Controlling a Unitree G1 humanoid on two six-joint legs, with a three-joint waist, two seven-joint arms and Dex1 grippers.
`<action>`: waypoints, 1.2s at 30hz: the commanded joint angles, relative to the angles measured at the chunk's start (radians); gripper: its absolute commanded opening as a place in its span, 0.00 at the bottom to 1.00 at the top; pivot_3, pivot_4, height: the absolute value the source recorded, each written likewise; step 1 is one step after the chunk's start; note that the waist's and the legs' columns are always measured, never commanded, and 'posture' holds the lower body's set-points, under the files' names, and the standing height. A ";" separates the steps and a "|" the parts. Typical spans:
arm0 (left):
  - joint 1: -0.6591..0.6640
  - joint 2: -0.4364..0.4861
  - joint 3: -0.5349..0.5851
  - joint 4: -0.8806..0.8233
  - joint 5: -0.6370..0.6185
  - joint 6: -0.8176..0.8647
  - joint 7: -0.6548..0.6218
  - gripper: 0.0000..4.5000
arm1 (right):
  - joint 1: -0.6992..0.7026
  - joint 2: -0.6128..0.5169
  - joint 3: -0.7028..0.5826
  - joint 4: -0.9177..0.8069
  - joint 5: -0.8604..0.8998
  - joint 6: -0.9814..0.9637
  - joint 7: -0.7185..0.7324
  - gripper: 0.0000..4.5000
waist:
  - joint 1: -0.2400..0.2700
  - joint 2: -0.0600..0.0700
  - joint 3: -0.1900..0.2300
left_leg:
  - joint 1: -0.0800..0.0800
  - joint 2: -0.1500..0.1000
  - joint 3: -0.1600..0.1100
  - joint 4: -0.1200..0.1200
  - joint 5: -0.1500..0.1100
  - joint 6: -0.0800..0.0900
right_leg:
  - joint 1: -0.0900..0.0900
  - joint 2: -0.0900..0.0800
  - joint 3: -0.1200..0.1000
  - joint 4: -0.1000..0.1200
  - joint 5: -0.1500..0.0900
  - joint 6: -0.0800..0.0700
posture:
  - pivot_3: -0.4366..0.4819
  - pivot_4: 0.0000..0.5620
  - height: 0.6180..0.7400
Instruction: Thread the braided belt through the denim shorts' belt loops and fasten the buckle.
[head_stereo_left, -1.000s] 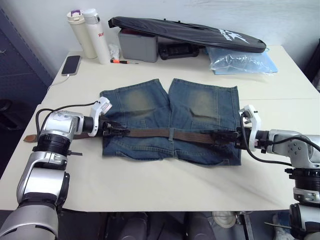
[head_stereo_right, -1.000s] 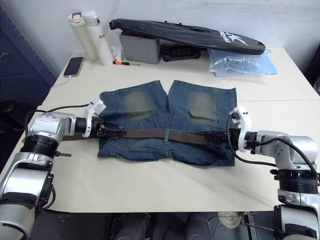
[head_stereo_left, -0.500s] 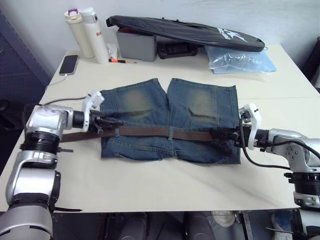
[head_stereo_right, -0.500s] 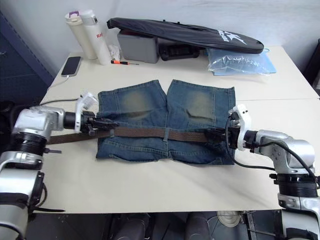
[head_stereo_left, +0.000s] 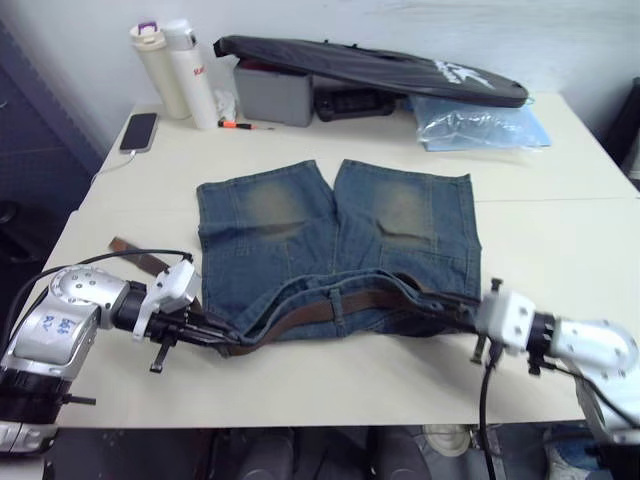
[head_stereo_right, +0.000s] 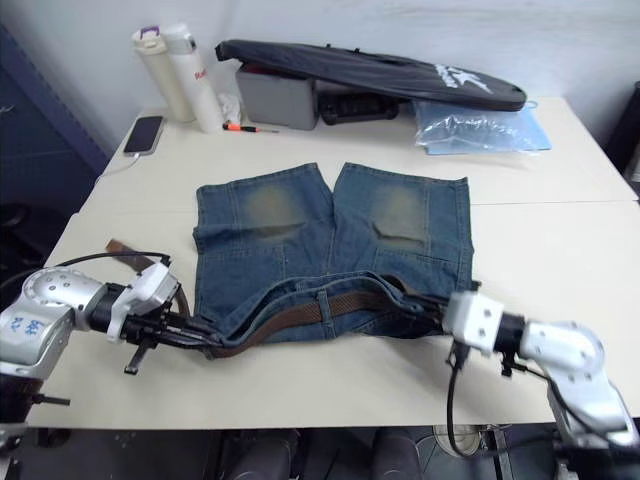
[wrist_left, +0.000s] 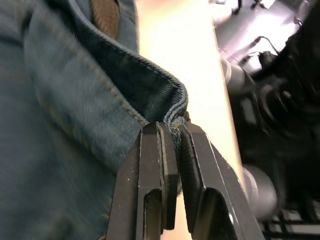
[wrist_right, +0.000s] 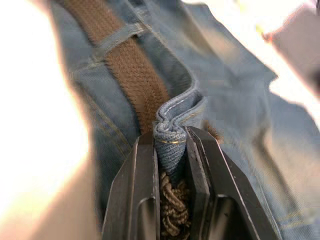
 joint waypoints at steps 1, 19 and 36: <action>0.066 0.026 0.010 -0.039 0.016 -0.119 -0.057 0.00 | 0.087 0.017 0.001 0.069 -0.102 -0.358 -0.030 0.06 | 0.006 0.000 0.000 | 0.000 0.000 0.001 0.001 0.000 0.000 | 0.000 0.001 0.001 -0.001 0.001 -0.002 | 0.48 0.27 1.00; 0.178 0.132 -0.021 0.107 -0.004 -0.113 -0.075 0.21 | 0.124 -0.158 0.053 0.474 -0.325 -0.786 -0.317 0.28 | 0.008 -0.001 0.000 | 0.013 0.026 0.016 0.004 -0.015 -0.006 | 0.001 0.025 0.015 -0.001 -0.003 -0.023 | 0.48 0.27 1.00; -0.169 0.293 -0.027 0.175 -0.547 0.400 0.000 0.99 | 0.036 -0.359 0.136 -0.230 0.200 0.053 -0.414 1.00 | 0.007 -0.003 0.004 | 0.017 0.037 0.030 0.010 -0.028 -0.004 | -0.001 0.036 0.031 0.008 -0.010 -0.031 | 0.48 0.27 1.00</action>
